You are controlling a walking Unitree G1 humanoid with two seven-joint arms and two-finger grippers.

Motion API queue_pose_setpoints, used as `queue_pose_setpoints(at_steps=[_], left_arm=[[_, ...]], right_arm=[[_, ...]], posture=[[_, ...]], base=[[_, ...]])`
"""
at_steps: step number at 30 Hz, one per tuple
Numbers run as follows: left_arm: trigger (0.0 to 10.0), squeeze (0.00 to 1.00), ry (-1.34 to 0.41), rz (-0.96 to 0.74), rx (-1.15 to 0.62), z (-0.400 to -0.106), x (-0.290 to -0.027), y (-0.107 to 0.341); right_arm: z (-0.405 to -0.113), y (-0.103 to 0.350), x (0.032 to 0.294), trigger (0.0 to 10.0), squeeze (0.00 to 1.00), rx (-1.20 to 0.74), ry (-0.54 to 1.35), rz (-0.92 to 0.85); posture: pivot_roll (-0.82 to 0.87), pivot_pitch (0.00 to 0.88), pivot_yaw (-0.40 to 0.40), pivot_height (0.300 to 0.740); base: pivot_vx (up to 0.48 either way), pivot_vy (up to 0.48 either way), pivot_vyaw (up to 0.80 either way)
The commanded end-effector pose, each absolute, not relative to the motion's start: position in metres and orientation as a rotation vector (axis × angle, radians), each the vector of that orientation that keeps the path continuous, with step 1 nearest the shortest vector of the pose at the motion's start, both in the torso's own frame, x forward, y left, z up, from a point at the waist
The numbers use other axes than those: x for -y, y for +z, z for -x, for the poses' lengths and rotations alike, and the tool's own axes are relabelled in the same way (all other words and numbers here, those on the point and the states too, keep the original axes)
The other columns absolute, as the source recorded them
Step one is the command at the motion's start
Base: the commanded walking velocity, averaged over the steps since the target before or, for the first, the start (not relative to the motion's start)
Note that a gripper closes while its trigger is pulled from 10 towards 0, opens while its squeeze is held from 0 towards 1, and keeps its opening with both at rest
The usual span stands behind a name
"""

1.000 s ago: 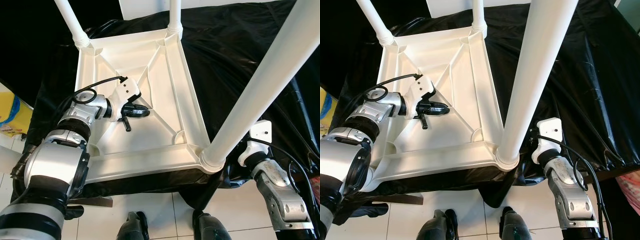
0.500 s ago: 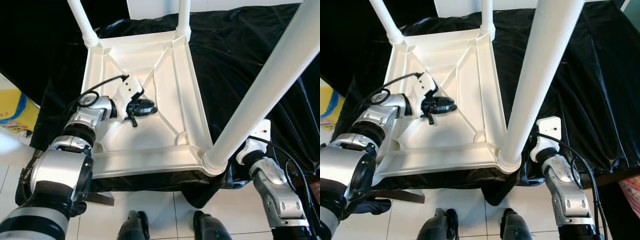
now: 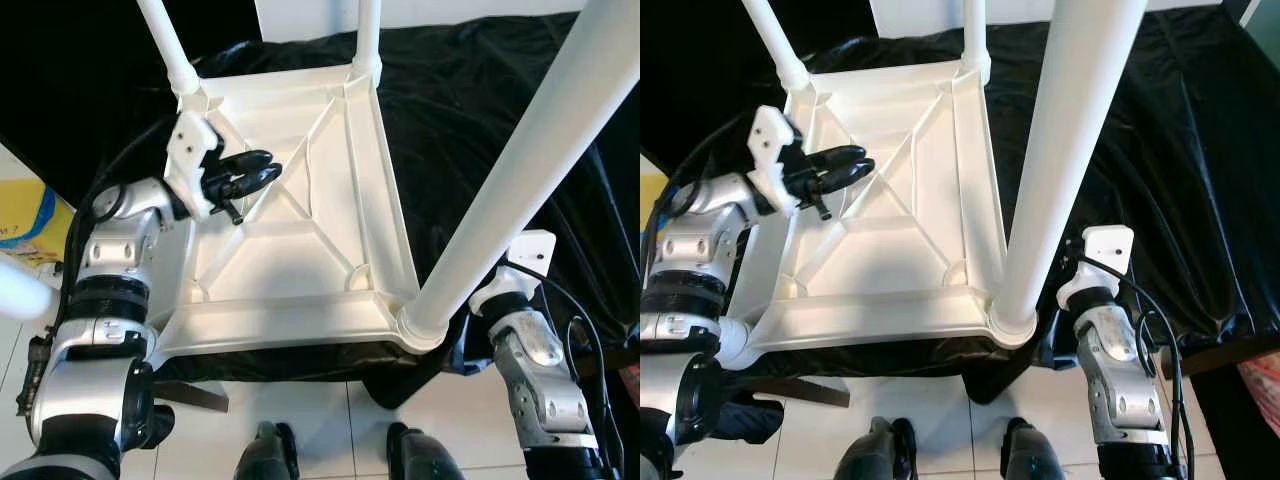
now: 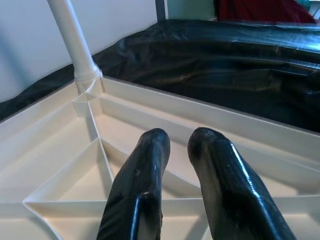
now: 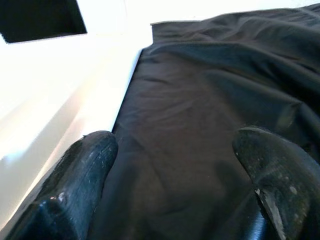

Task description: Building children table

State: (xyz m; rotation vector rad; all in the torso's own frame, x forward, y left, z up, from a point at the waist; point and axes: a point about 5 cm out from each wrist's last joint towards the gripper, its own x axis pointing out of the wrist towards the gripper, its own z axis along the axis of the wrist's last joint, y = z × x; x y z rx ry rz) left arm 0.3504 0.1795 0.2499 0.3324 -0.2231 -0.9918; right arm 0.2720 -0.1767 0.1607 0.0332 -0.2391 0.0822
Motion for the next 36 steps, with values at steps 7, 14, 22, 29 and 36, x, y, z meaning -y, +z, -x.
queue_pose_setpoints(at_steps=[7, 14, 22, 29, 36], left_arm=[[10.0, 0.00, -0.638, -0.210, 0.292, -0.325, -0.211, 0.247], [10.0, 0.00, -0.551, -0.060, 0.310, -0.298, -0.211, 0.236], [10.0, 0.00, -0.613, 0.030, 0.328, -0.263, -0.203, 0.234], [10.0, 0.00, -0.597, 0.080, 0.292, -0.250, -0.202, 0.232], [10.0, 0.00, -0.615, 0.067, 0.270, -0.244, -0.200, 0.233]], right_arm=[[-0.268, 0.161, 0.187, 10.0, 0.00, 0.259, -0.006, -0.018], [-0.269, 0.164, 0.185, 10.0, 0.00, 0.285, -0.038, -0.040], [-0.275, 0.171, 0.187, 10.0, 0.00, 0.319, -0.063, -0.041], [-0.276, 0.170, 0.186, 10.0, 0.00, 0.317, -0.060, -0.035], [-0.277, 0.167, 0.184, 10.0, 0.00, 0.309, -0.051, -0.035]], posture=[[-0.04, 0.173, 0.066, 0.740], [-0.02, 0.163, 0.064, 0.740], [0.00, 0.149, 0.053, 0.740], [0.00, 0.143, 0.041, 0.740], [0.01, 0.140, 0.037, 0.740]], base=[[0.000, 0.000, 0.00], [0.000, 0.000, 0.00], [0.000, 0.000, 0.00], [0.000, 0.000, 0.00], [0.000, 0.000, 0.00]])
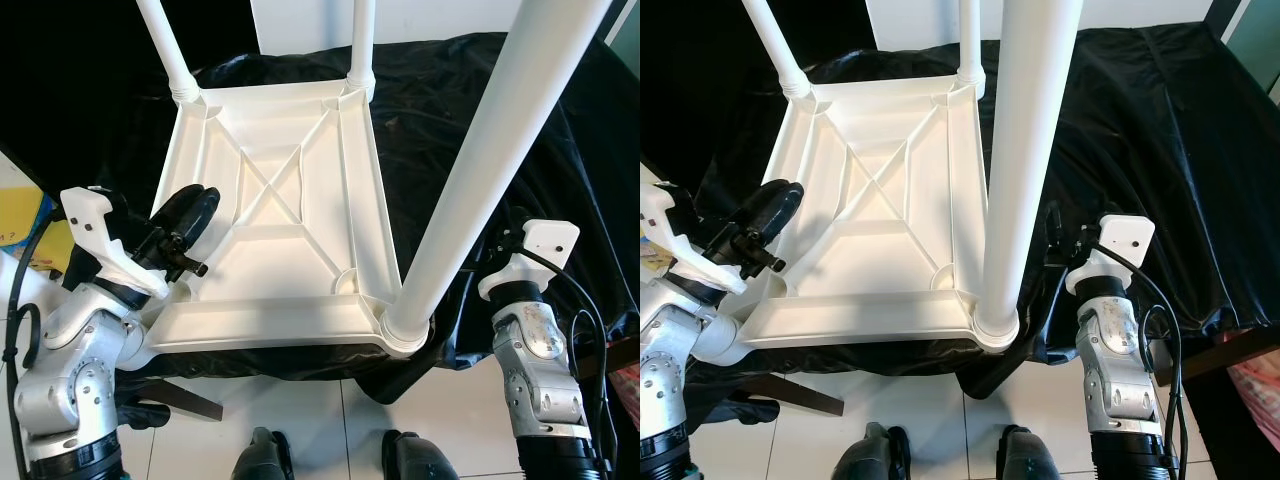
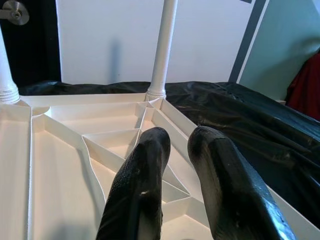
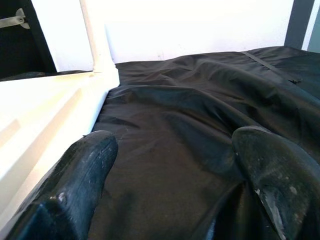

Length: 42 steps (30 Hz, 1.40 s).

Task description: Building children table

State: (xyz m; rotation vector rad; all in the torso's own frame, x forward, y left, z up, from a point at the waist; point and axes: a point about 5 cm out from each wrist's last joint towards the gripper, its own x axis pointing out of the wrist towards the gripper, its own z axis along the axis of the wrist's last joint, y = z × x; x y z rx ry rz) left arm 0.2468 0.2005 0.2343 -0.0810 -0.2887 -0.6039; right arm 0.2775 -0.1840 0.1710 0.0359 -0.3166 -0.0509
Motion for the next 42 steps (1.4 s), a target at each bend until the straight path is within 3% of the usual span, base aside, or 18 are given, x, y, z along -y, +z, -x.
queue_pose_setpoints(at_steps=[1, 42], left_arm=[[10.0, 0.00, -0.620, 0.067, 0.267, -0.2434, -0.1997, 0.2335], [10.0, 0.00, -0.694, 0.016, 0.198, -0.2380, -0.1934, 0.2327]], right_arm=[[-0.2776, 0.1669, 0.1840, 10.0, 0.00, 0.308, -0.049, -0.034], [-0.2750, 0.1646, 0.1877, 10.0, 0.00, 0.310, -0.065, -0.032]], posture=[[0.01, 0.140, 0.037, 0.740], [0.01, 0.157, 0.050, 0.740]], base=[[0.000, 0.000, 0.00], [0.000, 0.000, 0.00]])
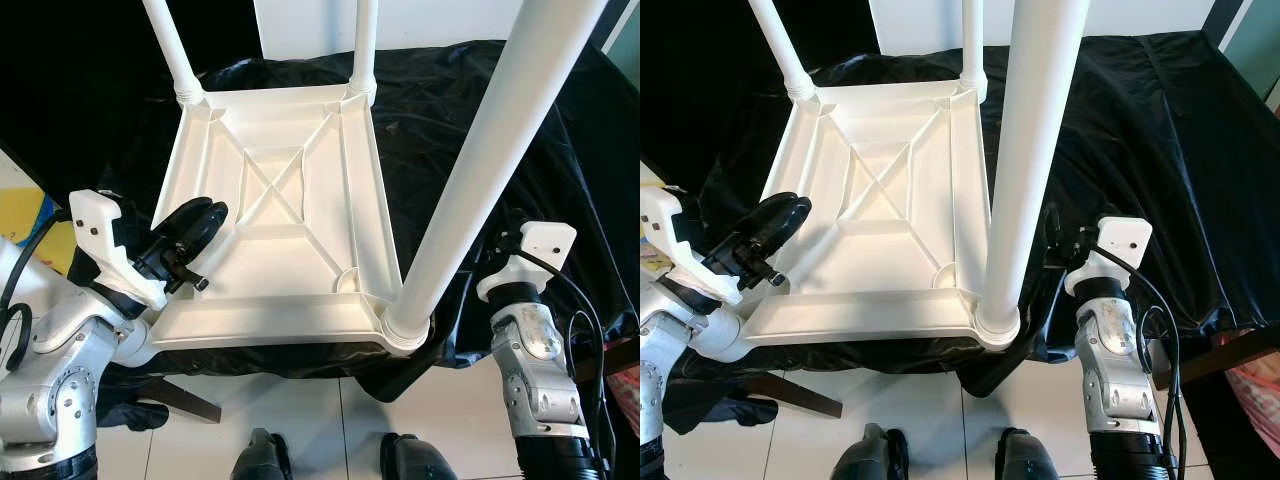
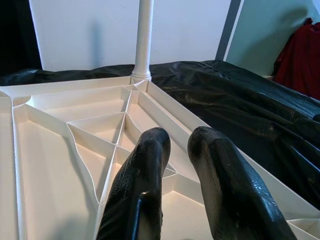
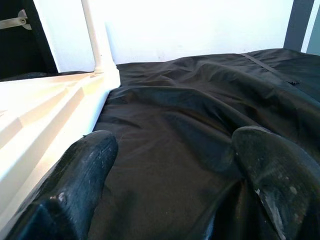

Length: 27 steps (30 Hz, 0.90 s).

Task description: Building children table

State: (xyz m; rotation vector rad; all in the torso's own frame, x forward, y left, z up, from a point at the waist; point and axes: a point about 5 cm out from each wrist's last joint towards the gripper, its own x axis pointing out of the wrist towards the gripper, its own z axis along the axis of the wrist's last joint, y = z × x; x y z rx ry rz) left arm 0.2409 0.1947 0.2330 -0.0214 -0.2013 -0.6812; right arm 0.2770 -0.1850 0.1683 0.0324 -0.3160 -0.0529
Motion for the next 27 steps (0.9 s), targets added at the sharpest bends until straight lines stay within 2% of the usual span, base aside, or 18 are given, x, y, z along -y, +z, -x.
queue_pose_setpoints(at_steps=[1, 27], left_arm=[[10.0, 0.00, -0.696, 0.016, 0.197, -0.2380, -0.1932, 0.2327], [10.0, 0.00, -0.733, 0.013, 0.173, -0.2364, -0.1900, 0.2316]], right_arm=[[-0.2751, 0.1646, 0.1875, 10.0, 0.00, 0.310, -0.065, -0.032], [-0.2744, 0.1654, 0.1870, 10.0, 0.00, 0.315, -0.069, -0.030]], posture=[[0.01, 0.156, 0.051, 0.740], [0.01, 0.152, 0.054, 0.740]], base=[[0.000, 0.000, 0.00], [0.000, 0.000, 0.00]])
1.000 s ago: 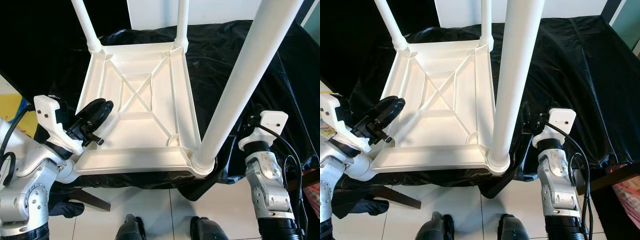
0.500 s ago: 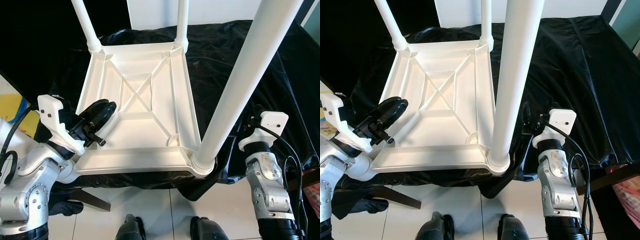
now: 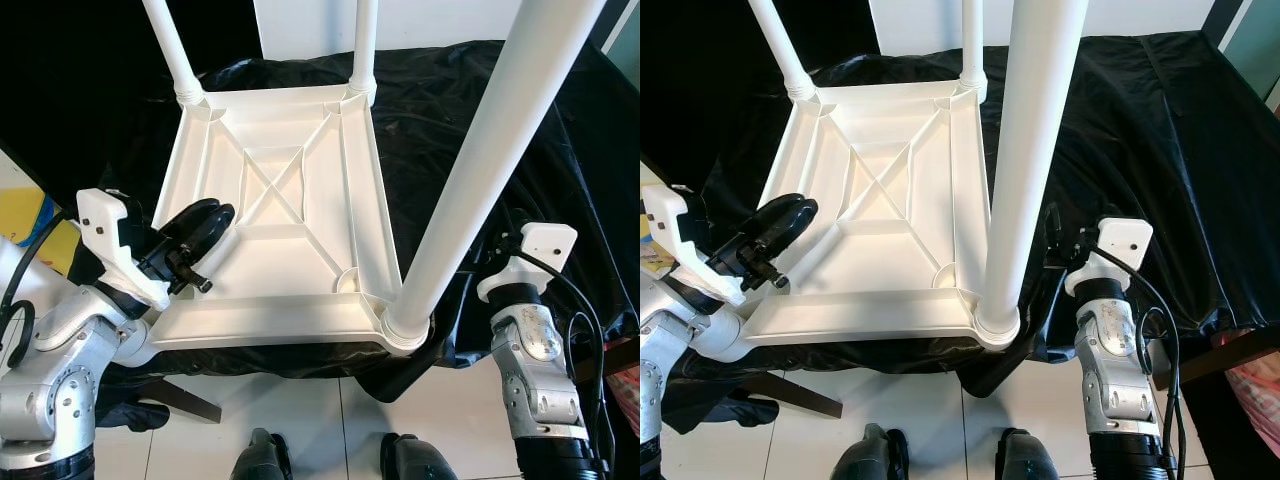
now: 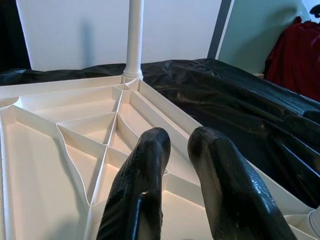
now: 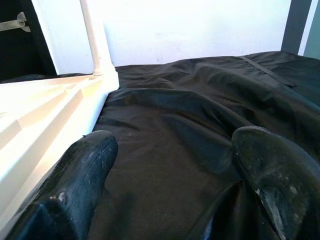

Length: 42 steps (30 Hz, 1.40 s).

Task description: Building children table

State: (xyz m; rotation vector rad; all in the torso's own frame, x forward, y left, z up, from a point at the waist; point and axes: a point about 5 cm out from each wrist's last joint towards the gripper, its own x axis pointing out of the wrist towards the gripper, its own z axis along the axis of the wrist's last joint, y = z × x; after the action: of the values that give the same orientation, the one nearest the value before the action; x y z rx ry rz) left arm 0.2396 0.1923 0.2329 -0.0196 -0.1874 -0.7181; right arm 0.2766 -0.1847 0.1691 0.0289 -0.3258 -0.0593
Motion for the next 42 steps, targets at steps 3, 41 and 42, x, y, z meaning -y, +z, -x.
queue_pose_setpoints(at_steps=[3, 41, 42], left_arm=[[10.0, 0.00, -0.796, -0.007, 0.124, -0.230, -0.183, 0.223], [10.0, 0.00, -1.132, -0.052, -0.120, -0.194, -0.138, 0.176], [10.0, 0.00, -1.119, -0.026, -0.098, -0.198, -0.133, 0.177]], right_arm=[[-0.273, 0.166, 0.188, 10.0, 0.00, 0.309, -0.050, -0.014], [-0.190, 0.168, 0.213, 10.0, 0.00, -0.026, 0.699, 0.183], [-0.185, 0.166, 0.212, 10.0, 0.00, -0.076, 0.779, 0.185]], posture=[[0.00, 0.154, 0.055, 0.740], [-0.13, 0.130, 0.136, 0.740], [-0.14, 0.130, 0.139, 0.740]], base=[[0.000, 0.000, 0.00], [0.000, 0.000, 0.00], [0.000, 0.000, 0.00]])
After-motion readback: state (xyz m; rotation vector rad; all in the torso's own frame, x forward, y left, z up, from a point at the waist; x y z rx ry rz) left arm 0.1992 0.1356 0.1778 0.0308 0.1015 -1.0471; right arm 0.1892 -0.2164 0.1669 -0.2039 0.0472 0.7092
